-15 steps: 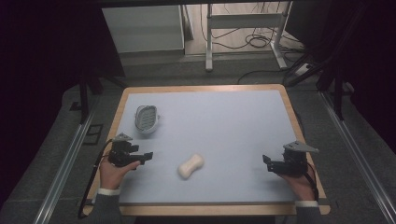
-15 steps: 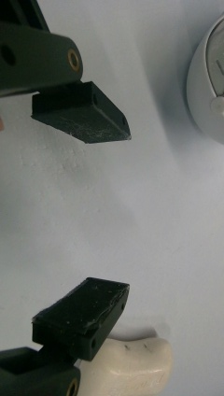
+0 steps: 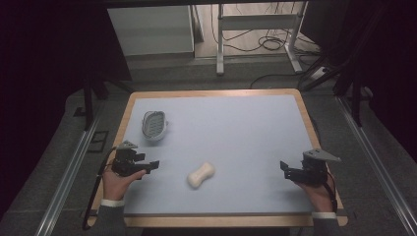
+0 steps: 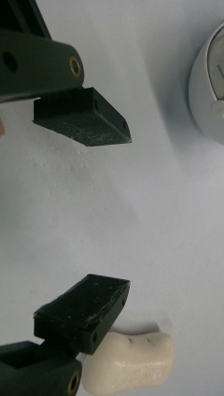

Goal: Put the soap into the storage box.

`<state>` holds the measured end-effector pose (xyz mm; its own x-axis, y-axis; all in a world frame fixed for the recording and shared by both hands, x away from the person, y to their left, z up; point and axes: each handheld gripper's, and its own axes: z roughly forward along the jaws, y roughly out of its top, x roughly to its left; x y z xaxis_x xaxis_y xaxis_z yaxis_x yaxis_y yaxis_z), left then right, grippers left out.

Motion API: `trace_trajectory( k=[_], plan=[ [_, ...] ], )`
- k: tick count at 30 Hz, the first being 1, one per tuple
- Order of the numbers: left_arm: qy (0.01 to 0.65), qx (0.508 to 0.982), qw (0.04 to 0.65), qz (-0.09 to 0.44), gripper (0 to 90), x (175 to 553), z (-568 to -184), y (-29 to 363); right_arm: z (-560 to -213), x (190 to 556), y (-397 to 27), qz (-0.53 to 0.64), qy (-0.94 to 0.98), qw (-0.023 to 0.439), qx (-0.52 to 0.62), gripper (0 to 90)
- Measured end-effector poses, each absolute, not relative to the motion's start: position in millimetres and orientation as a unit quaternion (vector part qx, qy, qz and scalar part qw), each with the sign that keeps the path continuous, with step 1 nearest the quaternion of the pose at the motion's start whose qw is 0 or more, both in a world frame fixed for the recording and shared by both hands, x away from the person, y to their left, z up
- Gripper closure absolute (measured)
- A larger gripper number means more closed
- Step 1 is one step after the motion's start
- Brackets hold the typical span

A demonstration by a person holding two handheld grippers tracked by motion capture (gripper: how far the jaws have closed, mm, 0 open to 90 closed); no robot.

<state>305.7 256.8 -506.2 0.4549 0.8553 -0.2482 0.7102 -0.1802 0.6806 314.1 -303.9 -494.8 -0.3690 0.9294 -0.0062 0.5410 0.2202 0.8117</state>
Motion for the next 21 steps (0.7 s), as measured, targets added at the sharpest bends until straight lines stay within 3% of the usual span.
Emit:
trace_trajectory(
  k=[21],
  plan=[
    [0.509,0.767,0.376,0.105,28.3,304.0,-501.2,255.5,-501.8,316.9,-300.7,0.356,0.748,0.248,0.502,8.0]
  ],
)
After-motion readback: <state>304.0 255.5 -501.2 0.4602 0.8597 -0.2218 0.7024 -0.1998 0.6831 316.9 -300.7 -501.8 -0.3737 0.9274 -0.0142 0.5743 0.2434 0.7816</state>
